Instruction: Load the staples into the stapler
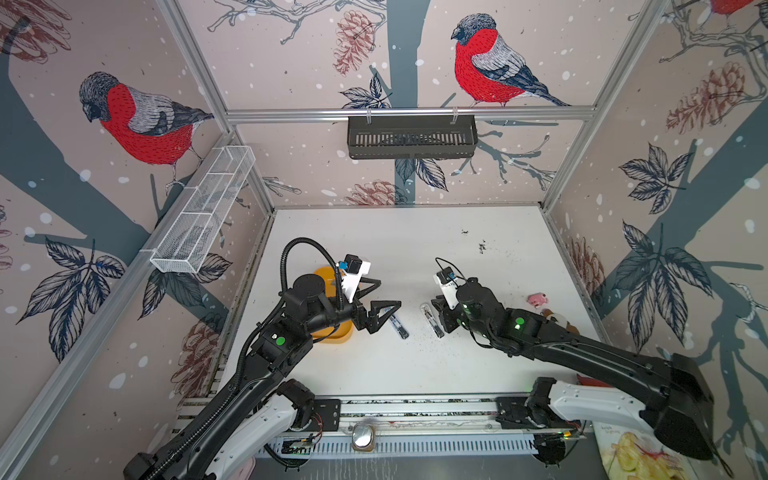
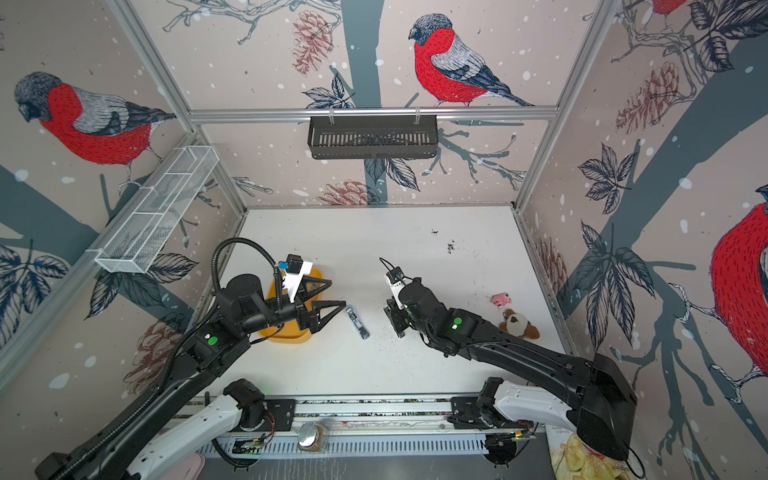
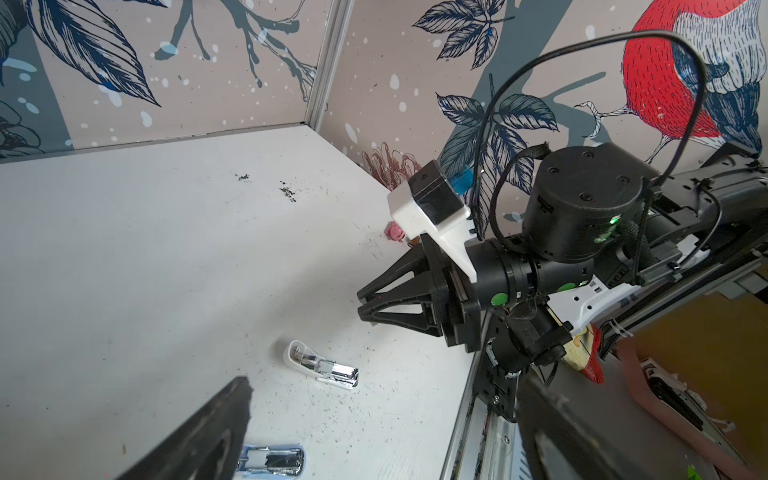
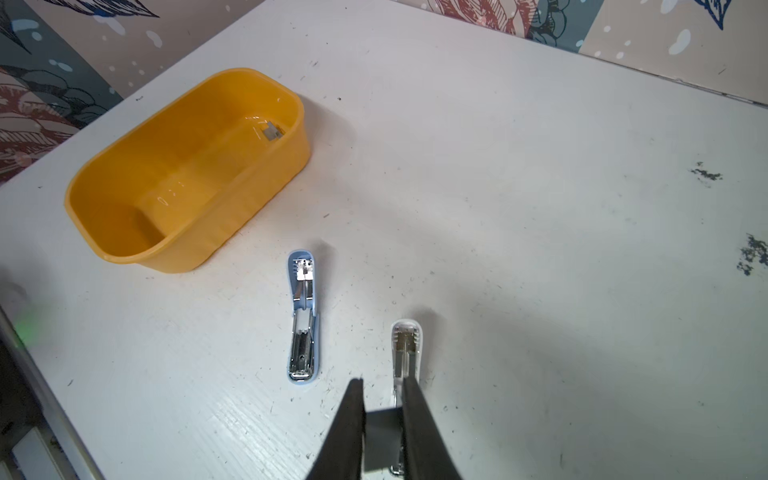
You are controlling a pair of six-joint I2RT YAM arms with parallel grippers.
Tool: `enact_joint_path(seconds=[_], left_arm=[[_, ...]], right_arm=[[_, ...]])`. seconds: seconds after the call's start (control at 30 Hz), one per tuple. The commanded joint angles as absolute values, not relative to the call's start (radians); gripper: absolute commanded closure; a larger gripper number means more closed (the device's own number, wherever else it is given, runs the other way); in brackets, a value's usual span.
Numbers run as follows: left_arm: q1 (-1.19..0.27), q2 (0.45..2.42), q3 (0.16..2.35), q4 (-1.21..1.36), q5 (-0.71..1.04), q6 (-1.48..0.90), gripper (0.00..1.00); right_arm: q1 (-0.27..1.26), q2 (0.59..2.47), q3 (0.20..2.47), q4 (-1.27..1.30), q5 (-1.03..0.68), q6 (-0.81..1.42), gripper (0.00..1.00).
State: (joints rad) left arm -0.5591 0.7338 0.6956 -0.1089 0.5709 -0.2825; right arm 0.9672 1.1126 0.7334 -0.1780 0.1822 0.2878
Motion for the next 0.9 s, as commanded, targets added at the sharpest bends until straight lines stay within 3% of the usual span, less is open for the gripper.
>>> enact_joint_path(seconds=[0.0, 0.87], left_arm=[[-0.558, 0.727, 0.687, -0.109, 0.553, -0.248, 0.01], [-0.558, 0.683, 0.696, -0.172, 0.551, -0.174, 0.01]], right_arm=[[0.971, 1.134, 0.722, -0.161, 0.210, 0.296, 0.82], [1.008, 1.290, 0.604, -0.073, 0.250, 0.347, 0.82]])
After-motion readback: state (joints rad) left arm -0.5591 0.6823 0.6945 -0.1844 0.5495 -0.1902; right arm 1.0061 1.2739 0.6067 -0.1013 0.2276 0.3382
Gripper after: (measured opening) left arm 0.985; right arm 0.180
